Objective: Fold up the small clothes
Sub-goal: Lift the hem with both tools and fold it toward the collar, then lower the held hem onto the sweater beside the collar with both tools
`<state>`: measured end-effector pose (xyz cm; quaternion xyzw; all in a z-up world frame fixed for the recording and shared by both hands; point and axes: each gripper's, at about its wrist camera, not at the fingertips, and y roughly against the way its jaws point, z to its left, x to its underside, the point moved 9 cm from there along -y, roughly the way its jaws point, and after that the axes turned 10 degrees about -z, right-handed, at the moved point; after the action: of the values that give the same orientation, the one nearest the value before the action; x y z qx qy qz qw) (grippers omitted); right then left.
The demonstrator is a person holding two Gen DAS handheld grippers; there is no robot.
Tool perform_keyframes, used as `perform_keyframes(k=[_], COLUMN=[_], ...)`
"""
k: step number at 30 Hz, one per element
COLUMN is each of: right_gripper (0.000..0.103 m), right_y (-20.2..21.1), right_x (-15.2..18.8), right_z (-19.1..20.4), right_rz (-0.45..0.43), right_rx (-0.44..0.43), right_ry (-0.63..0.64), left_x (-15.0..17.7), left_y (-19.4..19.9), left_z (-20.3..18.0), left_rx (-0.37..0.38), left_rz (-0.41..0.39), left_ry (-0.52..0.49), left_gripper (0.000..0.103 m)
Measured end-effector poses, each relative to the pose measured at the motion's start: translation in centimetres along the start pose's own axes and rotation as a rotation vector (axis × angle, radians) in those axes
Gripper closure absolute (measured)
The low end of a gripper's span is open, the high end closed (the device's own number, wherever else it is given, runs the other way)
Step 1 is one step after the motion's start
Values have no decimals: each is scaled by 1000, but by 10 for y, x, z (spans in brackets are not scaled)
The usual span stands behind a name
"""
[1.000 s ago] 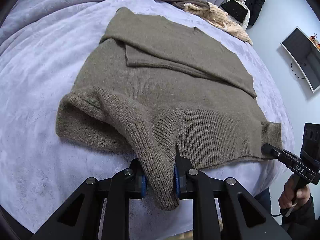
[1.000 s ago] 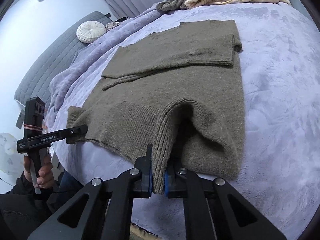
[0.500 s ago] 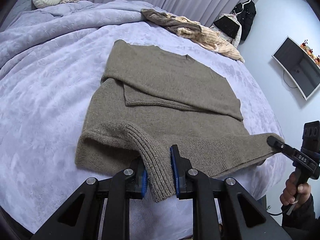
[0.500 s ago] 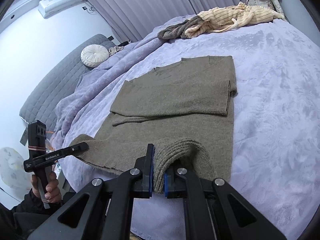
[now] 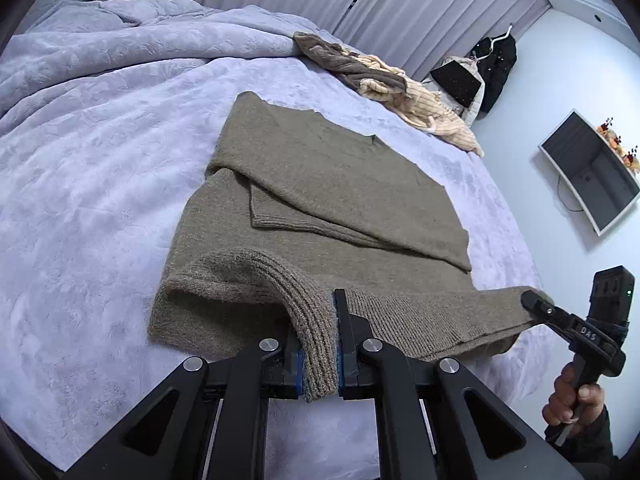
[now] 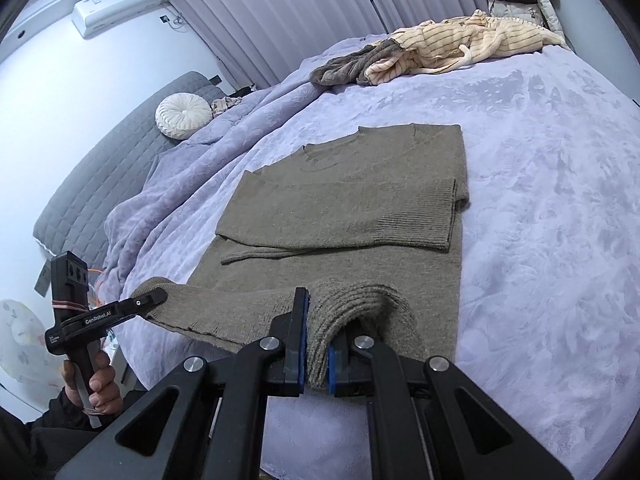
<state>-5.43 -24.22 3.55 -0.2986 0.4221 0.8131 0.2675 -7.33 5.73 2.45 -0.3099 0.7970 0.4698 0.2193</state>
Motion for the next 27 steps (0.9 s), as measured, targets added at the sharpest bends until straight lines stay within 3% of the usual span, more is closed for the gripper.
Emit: perform_keyframes(k=[12,27], right_gripper=[95,95], right_y=[8,-15], right_x=[-32,-87], right_z=[7,7], right_rz=[-51,-82], right_rx=[13,91], right_ry=[19,101], left_x=[-41,-96], left_y=[12,-14], left_z=[-14,-28], left_rx=[-14,-53], left_rz=[-81,-106], left_ry=[-17,-58], left_gripper=[92,92])
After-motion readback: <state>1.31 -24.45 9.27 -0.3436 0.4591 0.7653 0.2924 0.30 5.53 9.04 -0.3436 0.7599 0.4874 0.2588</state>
